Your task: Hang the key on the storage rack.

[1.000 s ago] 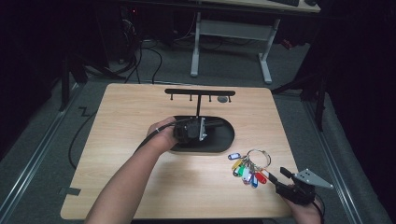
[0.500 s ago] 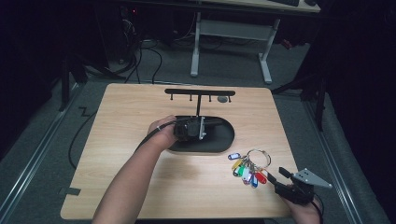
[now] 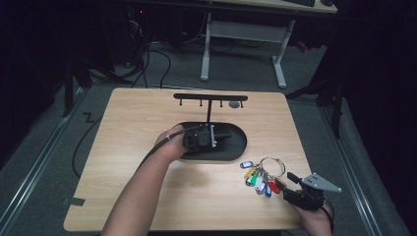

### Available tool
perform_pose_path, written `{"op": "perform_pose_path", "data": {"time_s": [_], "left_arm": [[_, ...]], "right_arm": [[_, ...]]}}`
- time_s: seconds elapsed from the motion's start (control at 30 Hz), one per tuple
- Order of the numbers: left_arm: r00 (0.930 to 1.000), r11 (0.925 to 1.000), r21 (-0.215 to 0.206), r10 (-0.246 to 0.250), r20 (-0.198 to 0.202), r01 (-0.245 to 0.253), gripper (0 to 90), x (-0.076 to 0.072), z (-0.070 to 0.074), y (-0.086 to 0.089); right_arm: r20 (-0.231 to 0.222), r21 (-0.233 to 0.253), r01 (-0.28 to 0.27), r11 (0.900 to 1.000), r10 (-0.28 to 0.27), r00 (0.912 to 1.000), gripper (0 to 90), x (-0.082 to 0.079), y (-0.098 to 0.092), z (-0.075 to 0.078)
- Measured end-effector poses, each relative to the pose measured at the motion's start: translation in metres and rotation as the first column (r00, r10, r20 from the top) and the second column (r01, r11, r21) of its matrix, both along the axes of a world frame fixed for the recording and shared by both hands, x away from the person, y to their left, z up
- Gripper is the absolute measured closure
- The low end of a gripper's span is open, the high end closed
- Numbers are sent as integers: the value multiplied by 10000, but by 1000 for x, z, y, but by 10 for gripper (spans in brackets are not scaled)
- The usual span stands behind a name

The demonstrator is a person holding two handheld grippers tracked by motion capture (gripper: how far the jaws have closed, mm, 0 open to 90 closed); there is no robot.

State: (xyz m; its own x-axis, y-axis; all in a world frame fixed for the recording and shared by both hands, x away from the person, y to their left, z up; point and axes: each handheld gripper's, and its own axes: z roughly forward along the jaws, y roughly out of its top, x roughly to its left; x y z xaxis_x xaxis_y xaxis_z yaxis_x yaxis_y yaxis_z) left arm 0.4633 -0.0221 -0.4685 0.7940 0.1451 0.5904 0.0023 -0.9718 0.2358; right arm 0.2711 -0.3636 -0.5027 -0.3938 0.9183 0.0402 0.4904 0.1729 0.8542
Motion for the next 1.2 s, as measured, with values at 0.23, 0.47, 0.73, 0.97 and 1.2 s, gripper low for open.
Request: {"op": "perform_pose_path", "data": {"time_s": [0.23,0.47,0.73,0.97,1.2], "left_arm": [[9980,9979,-619,127,-619,-166,582,-8,2,6],[9963,9912,-1237,369,-777,-464,607,-17,9,16],[9803,9366,-3228,807,-1801,-1364,614,-36,7,46],[9602,8827,-4270,848,-2662,-1963,605,-62,-2,68],[9423,8451,-4731,983,-3201,-2488,595,-89,-17,87]], "right_arm": [[26,22,-243,9997,243,9997,415,9,6,0],[17,-1,-402,9992,402,9992,415,14,12,1],[-35,-88,-426,9991,425,9991,415,15,13,0],[-138,-170,-399,9991,396,9991,415,15,13,-1],[-207,-196,-393,9990,389,9990,414,15,12,-2]]}}
